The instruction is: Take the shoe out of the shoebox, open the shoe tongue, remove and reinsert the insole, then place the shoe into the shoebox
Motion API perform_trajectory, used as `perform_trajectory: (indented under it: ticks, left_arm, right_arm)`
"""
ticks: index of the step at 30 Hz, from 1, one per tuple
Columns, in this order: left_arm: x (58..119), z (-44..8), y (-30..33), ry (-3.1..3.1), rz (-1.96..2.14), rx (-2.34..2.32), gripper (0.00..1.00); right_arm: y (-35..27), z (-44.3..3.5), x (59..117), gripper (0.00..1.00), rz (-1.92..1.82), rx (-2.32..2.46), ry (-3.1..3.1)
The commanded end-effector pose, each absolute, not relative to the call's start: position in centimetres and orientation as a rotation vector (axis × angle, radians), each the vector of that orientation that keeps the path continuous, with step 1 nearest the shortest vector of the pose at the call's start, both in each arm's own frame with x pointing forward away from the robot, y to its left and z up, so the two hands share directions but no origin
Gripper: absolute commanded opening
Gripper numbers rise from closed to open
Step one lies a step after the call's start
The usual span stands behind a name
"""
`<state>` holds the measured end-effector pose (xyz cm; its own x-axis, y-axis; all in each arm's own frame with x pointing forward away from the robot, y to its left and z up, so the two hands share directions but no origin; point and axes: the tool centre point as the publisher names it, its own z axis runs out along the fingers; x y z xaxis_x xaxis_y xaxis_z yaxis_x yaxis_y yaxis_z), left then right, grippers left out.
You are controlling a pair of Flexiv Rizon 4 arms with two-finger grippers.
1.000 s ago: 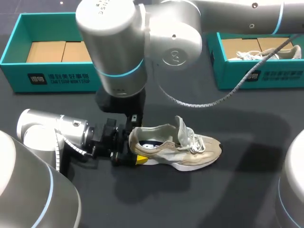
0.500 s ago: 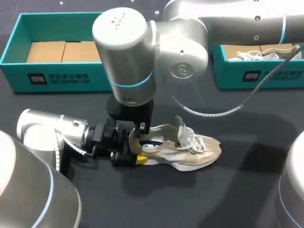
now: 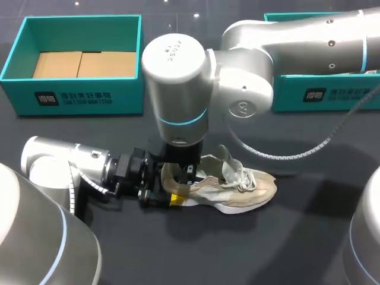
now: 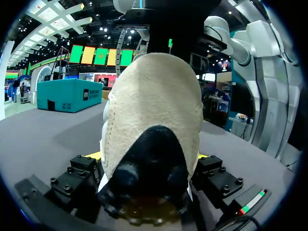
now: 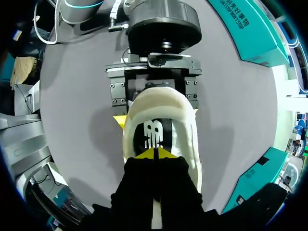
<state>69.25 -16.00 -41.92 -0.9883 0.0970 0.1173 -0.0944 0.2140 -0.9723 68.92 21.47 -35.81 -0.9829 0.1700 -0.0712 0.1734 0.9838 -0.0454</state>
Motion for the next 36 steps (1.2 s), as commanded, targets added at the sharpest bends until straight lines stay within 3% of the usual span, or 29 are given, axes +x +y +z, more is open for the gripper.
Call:
perform_trajectory:
  ticks: [1,36]
  left_arm:
    - [69.3,-42.0,-15.8,-2.325,1.877,-0.002,0.00]
    - [69.3,-42.0,-15.8,-2.325,1.877,-0.002,0.00]
  right_arm:
    - [21.0,-37.1,69.0,0.00,-0.062,0.270,3.063]
    - [16.1,-38.9,70.8,0.00,-0.081,0.390,3.014]
